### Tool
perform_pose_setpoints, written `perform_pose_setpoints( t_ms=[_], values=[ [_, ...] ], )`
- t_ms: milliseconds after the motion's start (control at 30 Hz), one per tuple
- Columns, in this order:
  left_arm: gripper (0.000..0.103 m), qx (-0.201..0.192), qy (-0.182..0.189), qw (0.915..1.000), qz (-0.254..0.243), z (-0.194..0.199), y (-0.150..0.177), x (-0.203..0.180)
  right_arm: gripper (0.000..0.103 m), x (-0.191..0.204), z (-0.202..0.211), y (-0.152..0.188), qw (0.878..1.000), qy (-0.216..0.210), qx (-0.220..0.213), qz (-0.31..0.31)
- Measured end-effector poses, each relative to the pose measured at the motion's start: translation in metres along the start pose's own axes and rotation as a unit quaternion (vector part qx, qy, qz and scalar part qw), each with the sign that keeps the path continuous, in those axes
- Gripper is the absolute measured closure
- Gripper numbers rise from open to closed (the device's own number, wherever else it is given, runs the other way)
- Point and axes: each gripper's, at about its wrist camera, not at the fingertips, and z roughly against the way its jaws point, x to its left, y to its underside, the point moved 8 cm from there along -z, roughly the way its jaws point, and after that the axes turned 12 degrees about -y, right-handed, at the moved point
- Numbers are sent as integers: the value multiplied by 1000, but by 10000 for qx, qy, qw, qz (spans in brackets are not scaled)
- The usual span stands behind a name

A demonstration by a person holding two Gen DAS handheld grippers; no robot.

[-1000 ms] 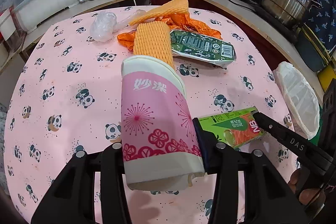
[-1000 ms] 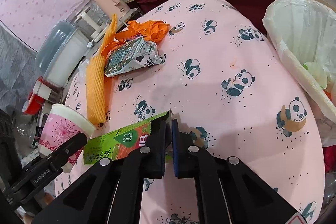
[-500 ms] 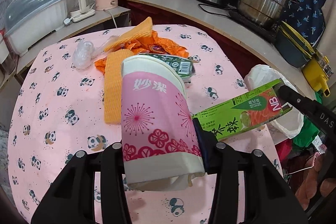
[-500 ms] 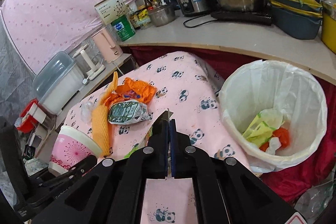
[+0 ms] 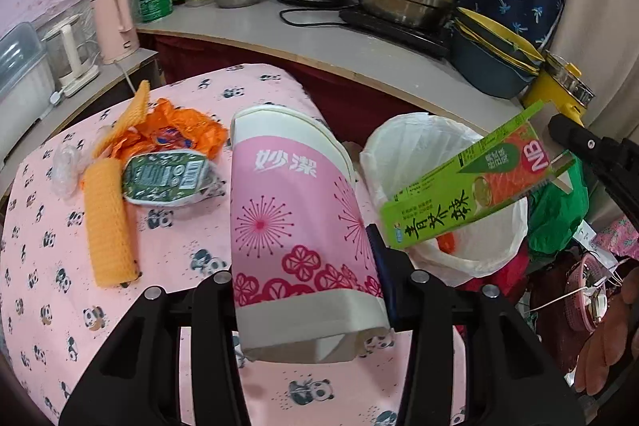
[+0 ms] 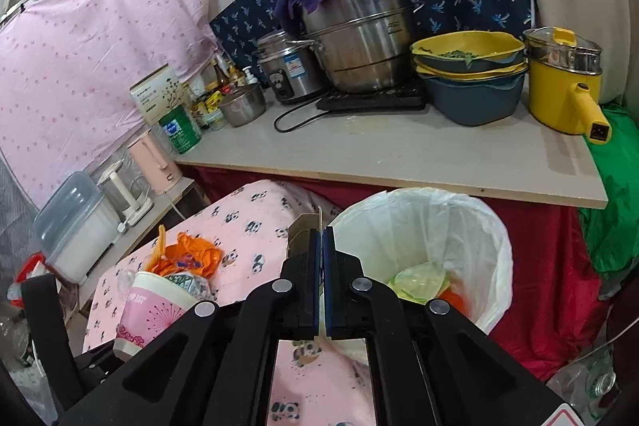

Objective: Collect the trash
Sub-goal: 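Carry the pink cup and green carton over the white trash bin, then open both grippers to drop the cup and carton into the bin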

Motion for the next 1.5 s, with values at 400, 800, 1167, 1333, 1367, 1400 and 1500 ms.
perform_pose_setpoints(
  t_ms=[400, 800, 1167, 1333, 1367, 1400, 1500],
  values=[
    [60, 51, 570, 9960, -687, -28, -33, -101, 101, -69, 16, -42, 9981, 476, -356, -152],
    [39, 23, 547, 9928, -1063, -51, -40, -149, 101, -103, 10, -37, 9970, 635, -279, -355],
    [23, -60, 350, 9951, -920, -47, -45, -131, 98, -95, -1, -40, 9978, 517, -244, -325],
    [17, -97, 243, 9964, -803, -44, -47, -118, 90, -87, -3, -42, 9980, 479, -265, -323],
    [16, -93, 224, 9966, -791, -44, -47, -116, 86, -85, -2, -43, 9980, 487, -278, -308],
    [16, -87, 197, 9968, -766, -43, -47, -112, 82, -83, -1, -43, 9980, 483, -288, -288],
    [15, -104, 141, 9975, -686, -40, -48, -103, 73, -73, 2, -44, 9982, 453, -317, -236]
  ],
)
